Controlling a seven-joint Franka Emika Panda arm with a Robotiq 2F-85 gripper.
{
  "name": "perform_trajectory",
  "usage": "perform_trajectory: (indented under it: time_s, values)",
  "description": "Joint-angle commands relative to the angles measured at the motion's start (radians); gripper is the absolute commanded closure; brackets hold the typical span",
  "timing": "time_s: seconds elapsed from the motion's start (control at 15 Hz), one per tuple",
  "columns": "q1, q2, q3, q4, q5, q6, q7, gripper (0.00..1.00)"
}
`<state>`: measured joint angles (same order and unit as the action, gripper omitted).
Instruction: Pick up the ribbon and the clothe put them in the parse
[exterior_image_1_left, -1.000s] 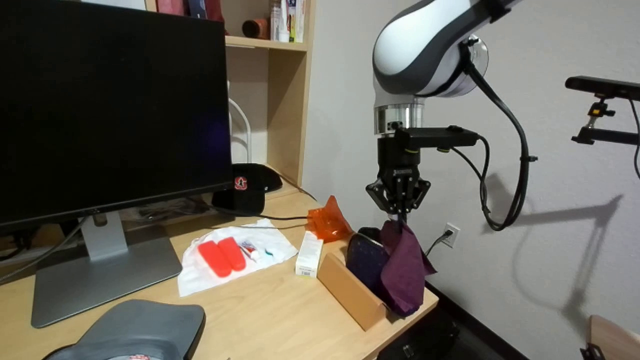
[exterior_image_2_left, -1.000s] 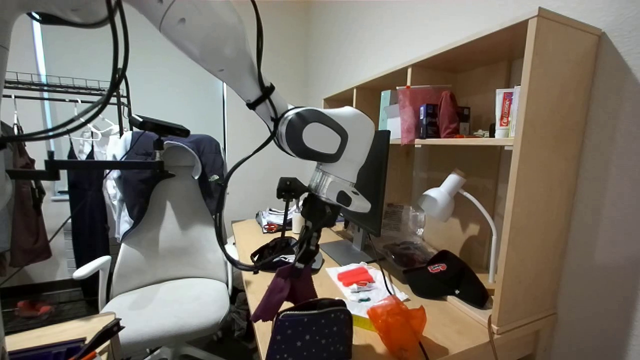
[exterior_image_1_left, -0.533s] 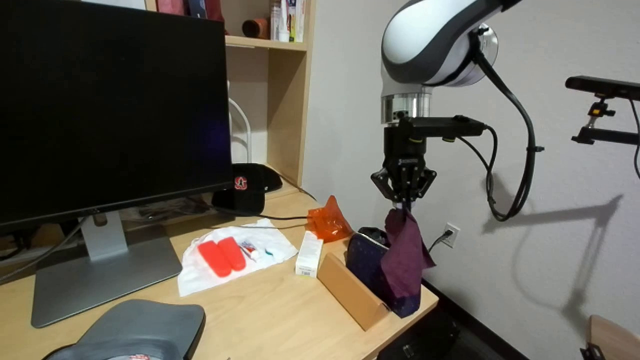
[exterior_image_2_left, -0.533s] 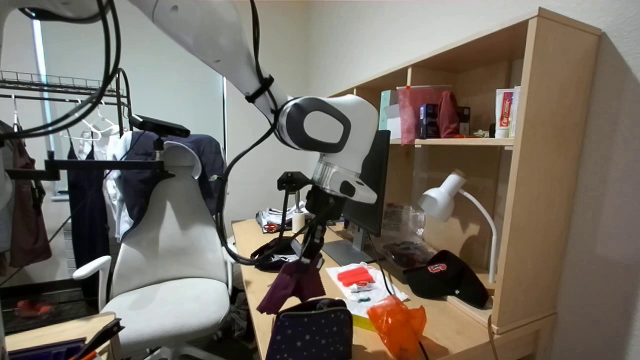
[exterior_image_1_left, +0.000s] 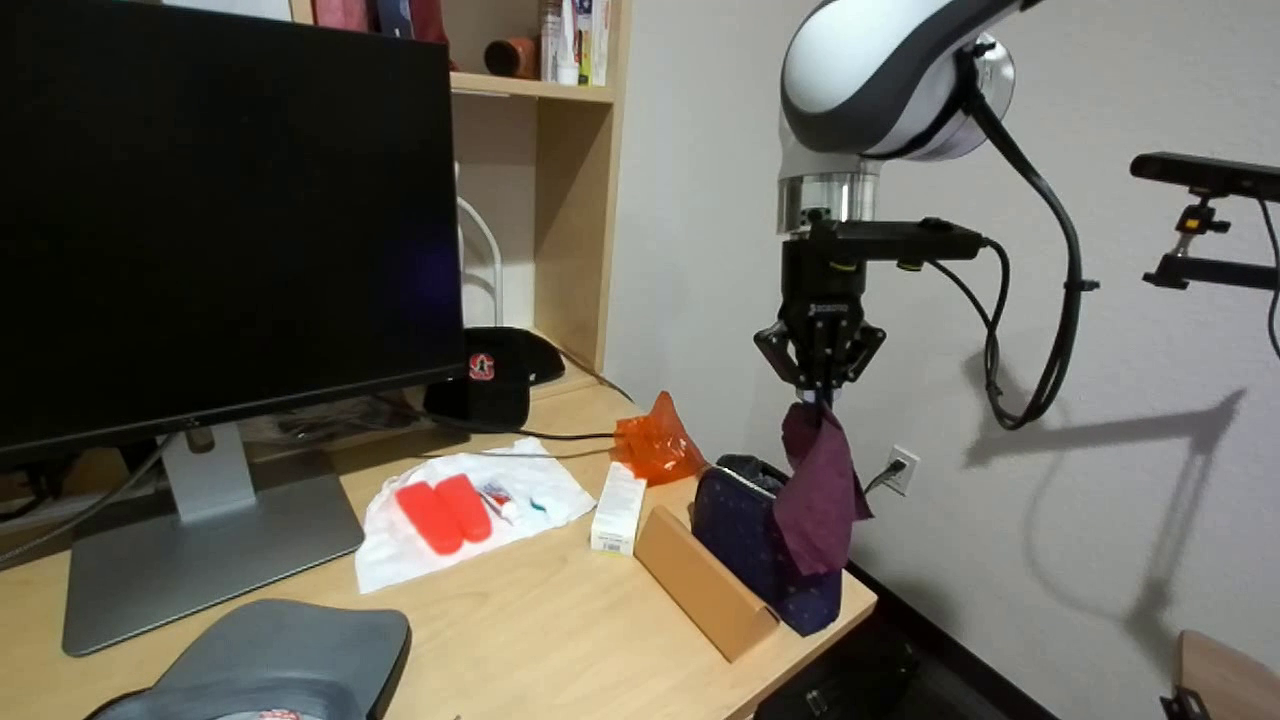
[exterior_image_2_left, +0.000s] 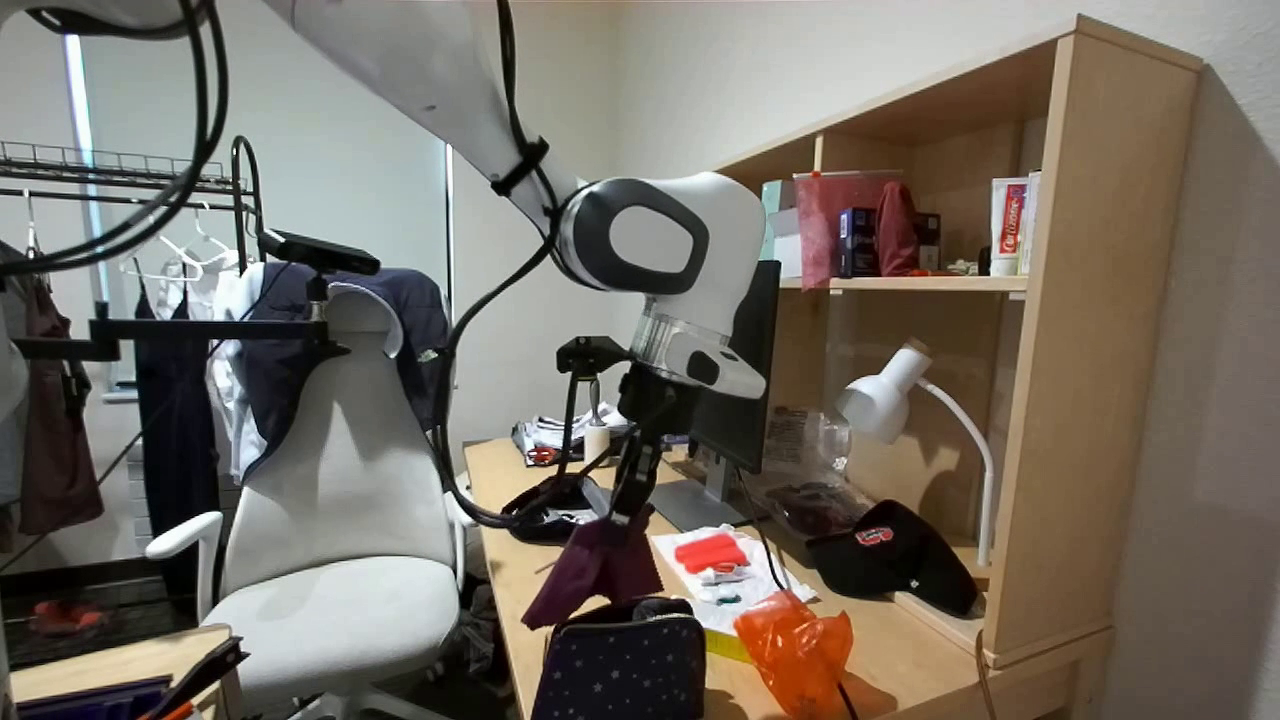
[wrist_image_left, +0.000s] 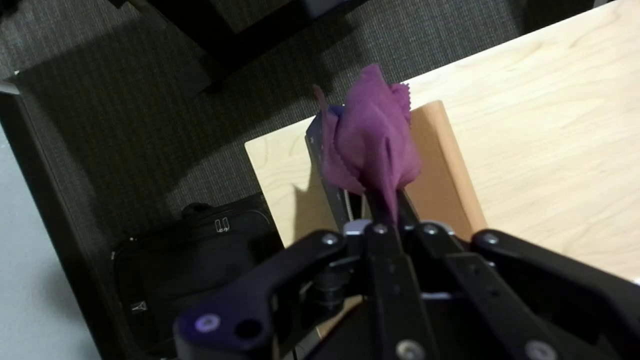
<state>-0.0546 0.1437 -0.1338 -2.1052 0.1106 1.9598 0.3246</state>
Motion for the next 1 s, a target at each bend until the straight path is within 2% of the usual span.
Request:
perform_trajectory:
  time_s: [0.0,0.27,0.53,0.93]
  values:
    - [-0.029,0.042,0.004,0.017,0.023,0.005,-0.054,0.92]
    - [-0.035,0.083,0.009,0.031,0.019,0.015,-0.091,0.91]
    - [-0.016,0.092,0.017,0.060,-0.024,0.009,-0.074,0.92]
    - [0.001,0.149,0.035,0.175,-0.049,-0.023,-0.078,0.92]
